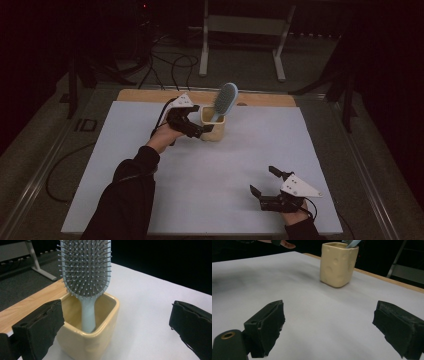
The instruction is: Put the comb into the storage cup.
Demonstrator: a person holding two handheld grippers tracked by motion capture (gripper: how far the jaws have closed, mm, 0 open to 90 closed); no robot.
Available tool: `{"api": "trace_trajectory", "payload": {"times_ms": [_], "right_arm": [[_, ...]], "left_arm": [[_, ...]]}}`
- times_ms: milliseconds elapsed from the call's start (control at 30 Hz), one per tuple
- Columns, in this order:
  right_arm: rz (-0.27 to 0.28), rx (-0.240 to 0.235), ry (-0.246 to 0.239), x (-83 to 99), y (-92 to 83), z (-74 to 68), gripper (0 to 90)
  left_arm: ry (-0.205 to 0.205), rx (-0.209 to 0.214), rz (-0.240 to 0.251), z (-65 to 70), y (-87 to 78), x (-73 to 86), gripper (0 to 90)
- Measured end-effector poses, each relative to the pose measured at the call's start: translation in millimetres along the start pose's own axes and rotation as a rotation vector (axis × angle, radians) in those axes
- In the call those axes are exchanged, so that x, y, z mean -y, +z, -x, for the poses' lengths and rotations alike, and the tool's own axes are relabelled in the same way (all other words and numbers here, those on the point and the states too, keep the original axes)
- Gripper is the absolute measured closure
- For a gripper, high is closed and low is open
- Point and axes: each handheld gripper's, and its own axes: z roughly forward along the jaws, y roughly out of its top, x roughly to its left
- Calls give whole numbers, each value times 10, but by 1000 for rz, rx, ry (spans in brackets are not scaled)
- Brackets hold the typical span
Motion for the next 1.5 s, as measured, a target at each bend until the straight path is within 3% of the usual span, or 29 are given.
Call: {"api": "trace_trajectory", "payload": {"times_ms": [433,500,967,1500], "right_arm": [[-1,-5,-7,-8,20,-11,96],[-7,-4,-9,-10,24,-12,96],[-3,-6,-9,-20,49,-15,96],[-11,-17,-16,-26,75,-29,96]], "left_arm": [[-11,-29,-11,43,-201,98,0],[-2,-49,-29,56,-261,115,0],[-10,-86,-22,68,-617,197,0],[-37,-121,-31,144,-1158,531,0]]}}
